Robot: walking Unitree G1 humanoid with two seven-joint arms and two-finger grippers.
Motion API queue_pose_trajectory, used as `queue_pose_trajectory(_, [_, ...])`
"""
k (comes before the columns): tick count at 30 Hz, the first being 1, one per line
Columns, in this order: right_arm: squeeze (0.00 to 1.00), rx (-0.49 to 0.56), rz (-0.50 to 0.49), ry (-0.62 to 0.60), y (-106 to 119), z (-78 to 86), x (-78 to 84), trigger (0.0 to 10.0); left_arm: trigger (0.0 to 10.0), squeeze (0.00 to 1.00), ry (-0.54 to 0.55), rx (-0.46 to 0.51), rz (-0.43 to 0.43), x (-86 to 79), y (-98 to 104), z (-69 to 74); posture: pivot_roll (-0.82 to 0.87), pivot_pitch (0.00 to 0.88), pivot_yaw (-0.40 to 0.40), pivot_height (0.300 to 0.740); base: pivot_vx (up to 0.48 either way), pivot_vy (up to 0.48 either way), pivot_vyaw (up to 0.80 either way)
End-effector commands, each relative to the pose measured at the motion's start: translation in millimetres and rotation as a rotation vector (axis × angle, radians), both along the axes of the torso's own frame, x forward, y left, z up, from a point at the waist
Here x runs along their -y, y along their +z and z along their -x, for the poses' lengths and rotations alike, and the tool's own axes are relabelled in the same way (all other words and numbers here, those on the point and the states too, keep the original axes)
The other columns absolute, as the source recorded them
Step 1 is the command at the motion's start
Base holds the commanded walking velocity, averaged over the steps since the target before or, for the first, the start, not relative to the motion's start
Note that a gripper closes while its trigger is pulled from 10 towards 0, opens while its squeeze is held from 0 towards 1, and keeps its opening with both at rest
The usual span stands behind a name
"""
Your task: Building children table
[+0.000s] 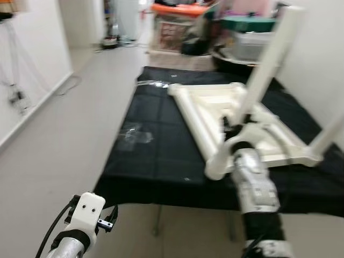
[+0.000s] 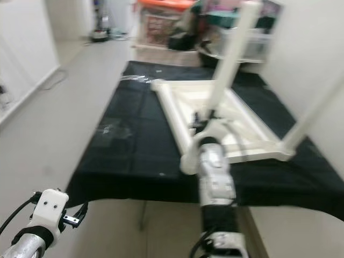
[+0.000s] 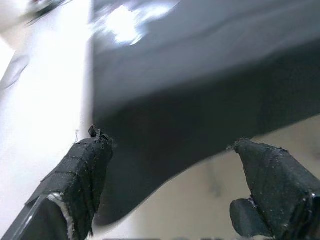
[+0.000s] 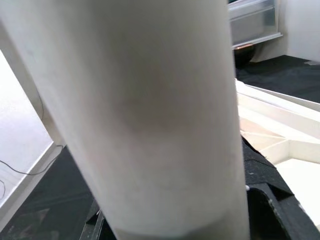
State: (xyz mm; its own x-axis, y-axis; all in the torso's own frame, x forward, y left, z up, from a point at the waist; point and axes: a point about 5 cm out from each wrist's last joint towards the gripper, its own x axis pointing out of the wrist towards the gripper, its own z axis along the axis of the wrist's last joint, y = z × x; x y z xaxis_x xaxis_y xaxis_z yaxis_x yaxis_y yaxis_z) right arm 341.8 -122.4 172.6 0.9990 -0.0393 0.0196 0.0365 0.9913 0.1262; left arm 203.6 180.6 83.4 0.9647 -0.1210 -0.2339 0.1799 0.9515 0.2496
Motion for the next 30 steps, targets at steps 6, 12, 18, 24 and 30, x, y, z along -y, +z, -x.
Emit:
queue_pose_trajectory(6, [0.00,-0.201,-0.014,0.137,-18.7,-24.5,-17.5,10.0,10.0,0.00,0.027,-0.020,-0.014,-7.6,-4.8,-0.9,0.10,0.000,-0.055,0.740,0.000,0.000,0.00])
queue_pose_trajectory(12, [1.00,-0.098,-0.041,0.114,6.6,-25.9,-0.1,10.0,10.0,0.00,0.025,-0.023,-0.007,-3.2,-6.4,1.3,0.10,0.000,-0.054,0.740,0.000,0.000,0.00])
queue_pose_trajectory(18, [0.00,0.037,0.046,0.199,53.1,-23.9,20.3,10.0,10.0,0.00,0.019,-0.025,-0.003,-2.8,-6.9,0.8,0.09,0.000,-0.048,0.740,0.000,0.000,0.00])
queue_pose_trajectory(24, [0.00,0.221,0.076,0.754,89.9,-7.1,4.0,10.0,10.0,0.00,0.002,-0.024,-0.004,-2.6,-7.1,-3.2,0.08,0.000,-0.034,0.740,0.000,0.000,0.00])
queue_pose_trajectory(30, [0.00,0.209,0.219,1.115,71.4,4.8,-8.3,10.0,10.0,0.00,-0.007,-0.027,-0.007,-0.9,-9.2,-6.1,0.09,0.000,-0.036,0.740,0.000,0.000,0.00])
